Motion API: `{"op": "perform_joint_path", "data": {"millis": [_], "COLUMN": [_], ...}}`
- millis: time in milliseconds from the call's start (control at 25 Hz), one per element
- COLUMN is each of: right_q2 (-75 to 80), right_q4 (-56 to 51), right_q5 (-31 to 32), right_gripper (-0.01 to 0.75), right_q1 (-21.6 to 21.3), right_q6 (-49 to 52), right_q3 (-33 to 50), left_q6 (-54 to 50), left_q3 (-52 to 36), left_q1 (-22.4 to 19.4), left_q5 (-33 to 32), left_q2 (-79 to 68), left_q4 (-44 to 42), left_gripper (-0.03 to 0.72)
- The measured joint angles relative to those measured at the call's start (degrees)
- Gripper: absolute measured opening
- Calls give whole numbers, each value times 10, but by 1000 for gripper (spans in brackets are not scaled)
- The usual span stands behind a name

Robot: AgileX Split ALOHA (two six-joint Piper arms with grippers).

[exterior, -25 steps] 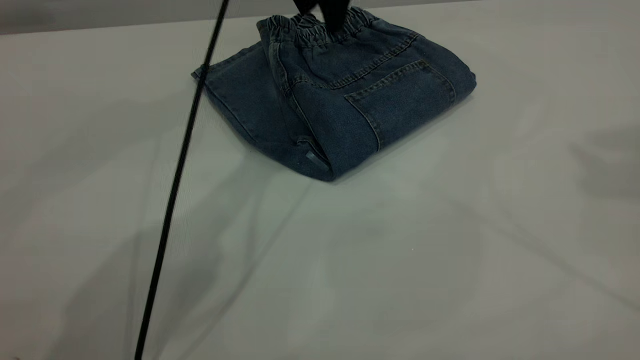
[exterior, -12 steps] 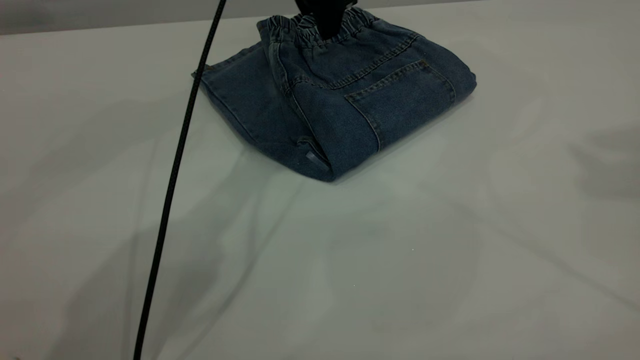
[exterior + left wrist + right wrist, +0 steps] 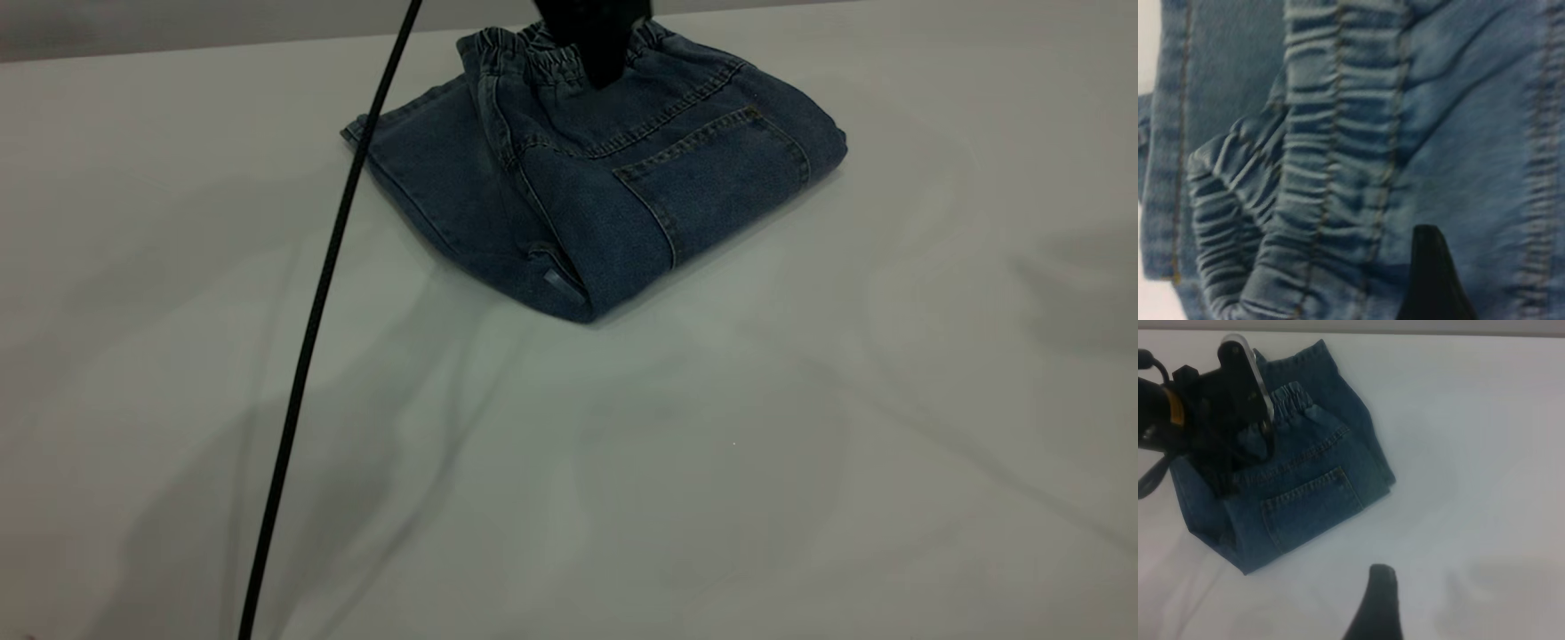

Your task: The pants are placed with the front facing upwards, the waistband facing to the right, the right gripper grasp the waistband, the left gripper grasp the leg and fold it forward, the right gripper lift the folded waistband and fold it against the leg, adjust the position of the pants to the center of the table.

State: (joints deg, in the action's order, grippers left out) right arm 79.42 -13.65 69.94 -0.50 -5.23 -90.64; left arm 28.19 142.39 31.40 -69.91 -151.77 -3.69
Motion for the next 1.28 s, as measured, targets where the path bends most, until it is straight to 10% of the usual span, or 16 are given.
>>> {"op": "perform_joint_path", "data": {"millis": [1280], "right_q2": [0], "right_q4": [0], "right_q5": [0], "right_gripper": [584], "right_q1": [0], "right_q6": [0], "right_q3": [0], "left_q6": [-90], "left_q3": [0], "left_q1": [-2], "left_q5": [1], "left_q2": [-63], "left_q4": [-2], "left_gripper": [418]}}
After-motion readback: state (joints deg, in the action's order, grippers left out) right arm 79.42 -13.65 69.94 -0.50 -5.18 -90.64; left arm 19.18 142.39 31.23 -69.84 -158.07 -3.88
